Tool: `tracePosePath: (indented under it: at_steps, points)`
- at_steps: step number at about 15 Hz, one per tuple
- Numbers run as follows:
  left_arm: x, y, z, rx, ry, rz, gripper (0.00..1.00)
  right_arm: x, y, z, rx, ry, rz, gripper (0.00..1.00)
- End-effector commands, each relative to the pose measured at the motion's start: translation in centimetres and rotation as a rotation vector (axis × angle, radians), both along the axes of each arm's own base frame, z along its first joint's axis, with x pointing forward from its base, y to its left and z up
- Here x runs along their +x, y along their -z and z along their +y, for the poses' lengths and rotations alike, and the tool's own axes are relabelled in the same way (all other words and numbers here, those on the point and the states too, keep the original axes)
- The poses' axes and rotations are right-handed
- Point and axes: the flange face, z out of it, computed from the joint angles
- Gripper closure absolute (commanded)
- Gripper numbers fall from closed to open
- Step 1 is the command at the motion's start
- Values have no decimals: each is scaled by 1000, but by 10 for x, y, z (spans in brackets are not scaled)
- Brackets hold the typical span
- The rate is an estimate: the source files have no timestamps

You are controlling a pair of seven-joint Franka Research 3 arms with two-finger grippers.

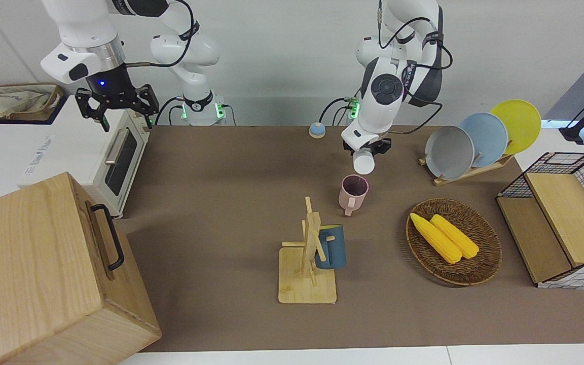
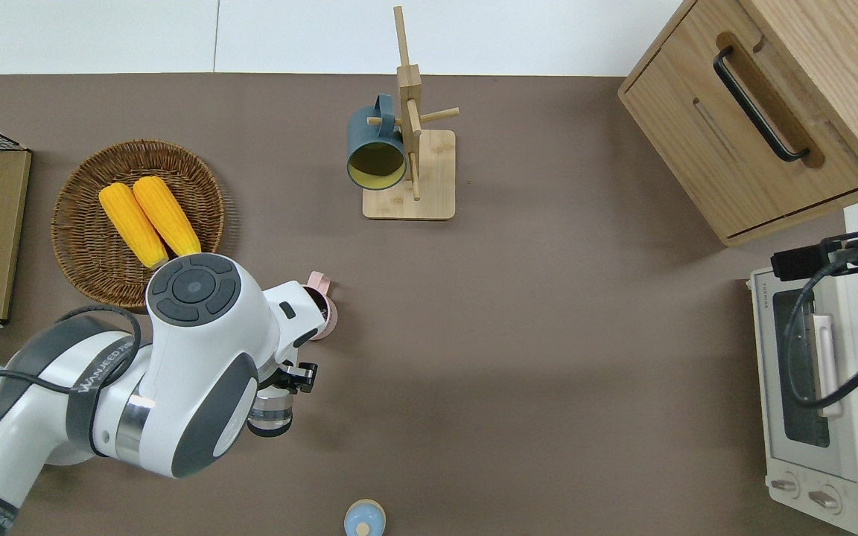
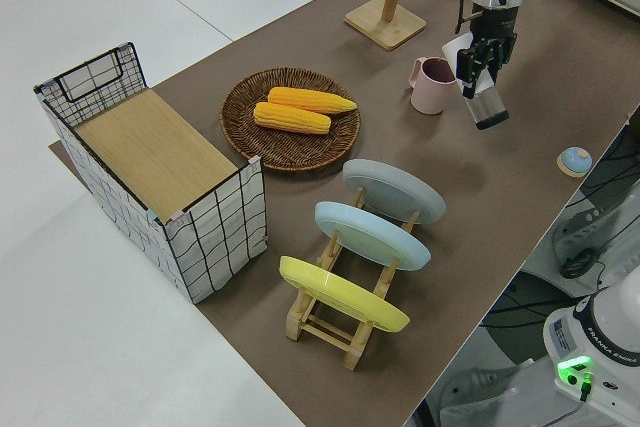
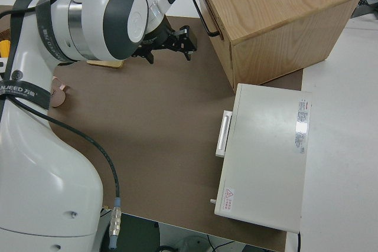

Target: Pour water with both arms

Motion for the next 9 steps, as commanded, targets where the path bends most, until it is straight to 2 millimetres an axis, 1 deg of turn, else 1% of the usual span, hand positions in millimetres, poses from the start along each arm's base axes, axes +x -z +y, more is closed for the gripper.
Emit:
tracePosePath:
  at_steps: [1,5,9]
  points:
    - [4,-16,3,18,6,12,1000,-2,-4,2,13,7,3,7]
    - [3,-17,2,22,2,10,1000,-2,-4,1,13,9,3,7]
    - [1,-22,2,23,-3,7,1000,-2,-4,2,13,7,3,7]
